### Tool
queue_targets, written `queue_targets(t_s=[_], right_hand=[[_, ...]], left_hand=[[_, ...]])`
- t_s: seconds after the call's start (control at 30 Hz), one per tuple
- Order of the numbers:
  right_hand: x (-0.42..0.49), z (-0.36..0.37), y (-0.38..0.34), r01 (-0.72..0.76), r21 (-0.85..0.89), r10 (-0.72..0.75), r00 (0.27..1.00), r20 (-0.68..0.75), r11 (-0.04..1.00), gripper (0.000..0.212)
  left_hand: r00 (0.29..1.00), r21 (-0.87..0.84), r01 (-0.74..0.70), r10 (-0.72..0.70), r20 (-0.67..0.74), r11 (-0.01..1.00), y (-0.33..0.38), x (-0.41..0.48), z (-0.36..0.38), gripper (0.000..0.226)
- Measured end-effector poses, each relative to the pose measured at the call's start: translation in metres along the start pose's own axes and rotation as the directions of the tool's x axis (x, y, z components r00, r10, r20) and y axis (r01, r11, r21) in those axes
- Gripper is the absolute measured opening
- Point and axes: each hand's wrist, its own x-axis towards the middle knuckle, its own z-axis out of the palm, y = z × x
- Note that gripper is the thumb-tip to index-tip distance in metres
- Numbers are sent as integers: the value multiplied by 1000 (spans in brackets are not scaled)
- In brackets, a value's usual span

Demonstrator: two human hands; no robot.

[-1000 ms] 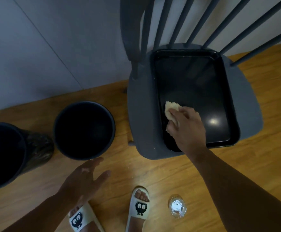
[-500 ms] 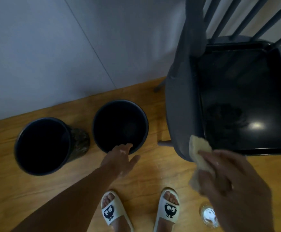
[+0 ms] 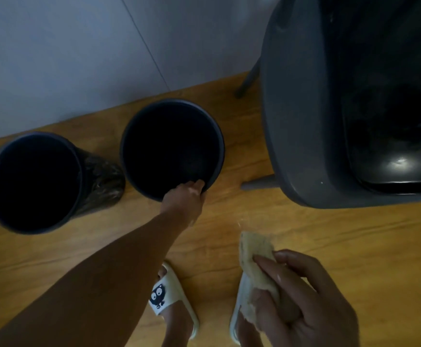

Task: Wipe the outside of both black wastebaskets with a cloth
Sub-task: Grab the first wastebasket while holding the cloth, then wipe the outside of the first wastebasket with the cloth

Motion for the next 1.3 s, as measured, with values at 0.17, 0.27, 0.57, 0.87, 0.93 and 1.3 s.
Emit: queue_targets(t_s=[0.17, 0.27, 0.57, 0.87, 0.93, 1.3], right_hand=[[9, -2, 7, -70, 51, 57, 973, 223, 996, 31], [7, -8, 12, -44, -53, 58, 949, 310, 998, 34], [-13, 13, 12, -51, -98, 82, 935, 345, 994, 38], [-48, 45, 8, 16, -197, 60, 925, 375, 980, 41], [-54, 53, 14, 20, -226, 68, 924, 375, 974, 35], [-39, 111, 104, 181, -143, -122, 931, 345, 973, 39]], left_hand=[[998, -196, 52, -58, -25, 979, -6, -30, -9, 36], [995, -340, 97, -94, 26, 935, -13, -54, -13, 41], [971, -710, 233, -204, 127, 664, -26, -117, 7, 36], [963, -964, 244, -145, 229, 101, -59, -162, 48, 17], [963, -968, 239, -149, 226, 78, -67, -166, 66, 18], [927, -974, 190, -303, 219, -123, -110, -141, 120, 28]])
